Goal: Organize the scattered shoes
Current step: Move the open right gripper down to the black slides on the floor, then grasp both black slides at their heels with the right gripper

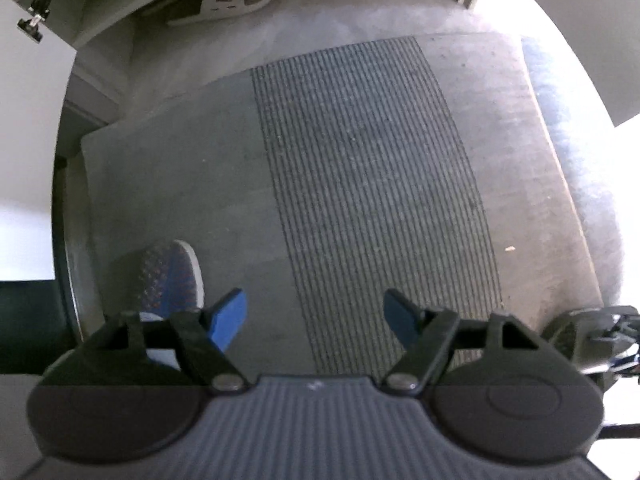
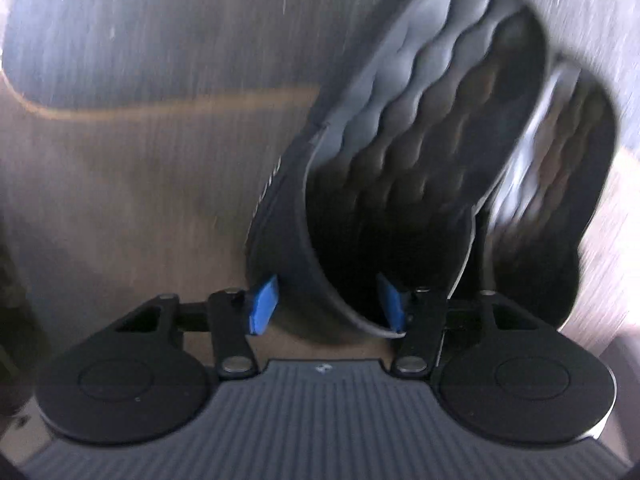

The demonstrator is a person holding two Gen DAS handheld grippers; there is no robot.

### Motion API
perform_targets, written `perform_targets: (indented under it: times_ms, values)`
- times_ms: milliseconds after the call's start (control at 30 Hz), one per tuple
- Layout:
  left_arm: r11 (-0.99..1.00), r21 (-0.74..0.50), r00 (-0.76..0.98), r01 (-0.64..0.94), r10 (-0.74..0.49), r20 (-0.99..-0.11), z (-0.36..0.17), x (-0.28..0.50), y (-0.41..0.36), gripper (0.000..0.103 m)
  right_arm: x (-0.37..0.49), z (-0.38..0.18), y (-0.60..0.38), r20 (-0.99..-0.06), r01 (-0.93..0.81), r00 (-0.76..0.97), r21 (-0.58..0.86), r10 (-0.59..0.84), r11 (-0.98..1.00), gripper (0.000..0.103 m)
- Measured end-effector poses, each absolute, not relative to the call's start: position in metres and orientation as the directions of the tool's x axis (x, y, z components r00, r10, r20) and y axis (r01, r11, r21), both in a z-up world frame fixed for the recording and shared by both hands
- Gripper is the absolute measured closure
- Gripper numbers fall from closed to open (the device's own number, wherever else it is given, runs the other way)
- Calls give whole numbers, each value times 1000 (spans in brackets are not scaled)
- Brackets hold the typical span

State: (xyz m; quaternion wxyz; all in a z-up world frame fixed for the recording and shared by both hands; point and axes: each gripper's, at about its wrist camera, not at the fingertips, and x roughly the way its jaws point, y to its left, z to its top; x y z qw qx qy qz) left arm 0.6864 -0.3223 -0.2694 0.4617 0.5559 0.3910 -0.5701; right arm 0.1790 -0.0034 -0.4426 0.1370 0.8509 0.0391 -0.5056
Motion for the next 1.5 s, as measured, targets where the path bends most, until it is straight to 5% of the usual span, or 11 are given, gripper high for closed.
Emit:
perform_targets:
  times_ms: [100, 300, 467, 600, 800, 1133, 1500]
  values:
    - [-272, 45, 20, 961, -95, -995, -265, 677, -319, 26, 191, -445, -11, -856, 270, 516, 193, -28, -943, 49]
    - [-284, 23, 0, 959, -79, -997, -265, 663, -313, 26, 182, -404, -20, -963, 467, 264, 171, -48, -868, 43]
    - [-282, 27, 13, 959, -51, -999, -271, 659, -311, 25, 173, -386, 20, -993, 473, 106, -1, 58, -881, 42]
    - [-284, 32, 23, 958, -35, -999, -277, 657, -313, 25, 182, -407, 62, -975, 416, 199, -10, 102, -909, 42]
    - [-299, 35, 34, 954, -8, -999, -282, 653, -312, 25, 226, -417, 72, -954, 716, 257, 83, 152, -693, 42]
    - [-372, 47, 23, 927, -70, -997, -273, 636, -306, 21, 228, -389, 82, -928, 698, 358, 192, 103, -690, 79]
    - [-382, 66, 56, 922, -36, -998, -282, 649, -301, 21, 251, -373, 53, -895, 729, 433, 275, 110, -627, 80]
